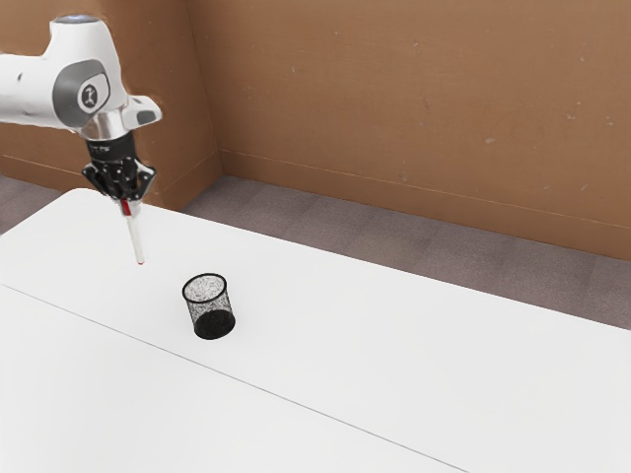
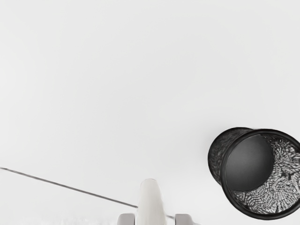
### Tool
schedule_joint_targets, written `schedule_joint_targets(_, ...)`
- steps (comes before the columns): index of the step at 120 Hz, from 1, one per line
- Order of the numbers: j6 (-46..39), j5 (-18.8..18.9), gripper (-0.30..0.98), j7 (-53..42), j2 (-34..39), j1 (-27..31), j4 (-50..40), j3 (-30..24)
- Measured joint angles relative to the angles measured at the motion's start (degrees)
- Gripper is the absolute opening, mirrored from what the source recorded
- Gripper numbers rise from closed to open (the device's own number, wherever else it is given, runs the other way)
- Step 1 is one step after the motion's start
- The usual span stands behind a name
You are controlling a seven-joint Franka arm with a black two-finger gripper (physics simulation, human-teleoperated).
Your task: Take the marker out of the pen holder and place it to the left of the pen holder.
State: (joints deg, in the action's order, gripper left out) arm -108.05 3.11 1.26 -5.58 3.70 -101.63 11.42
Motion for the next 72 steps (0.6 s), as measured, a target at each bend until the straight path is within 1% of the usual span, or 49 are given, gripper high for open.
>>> schedule_joint_targets(9,-0.45,-0.63,-0.05,0.04,-4.49,4.0,-0.02,-0.01)
schedule_joint_targets(22,-1.46,-2.52,-0.06,0.06,-10.38,5.0,-0.2,-0.2)
schedule_joint_targets(44,-1.81,-4.21,-0.06,0.14,-12.21,6.0,-1.92,-0.29)
schedule_joint_targets(59,3.12,-6.01,-0.06,0.78,-12.62,6.18,0.9,-0.21)
schedule_joint_targets(72,9.55,-8.58,-0.06,1.54,-17.2,8.02,6.72,-0.08)
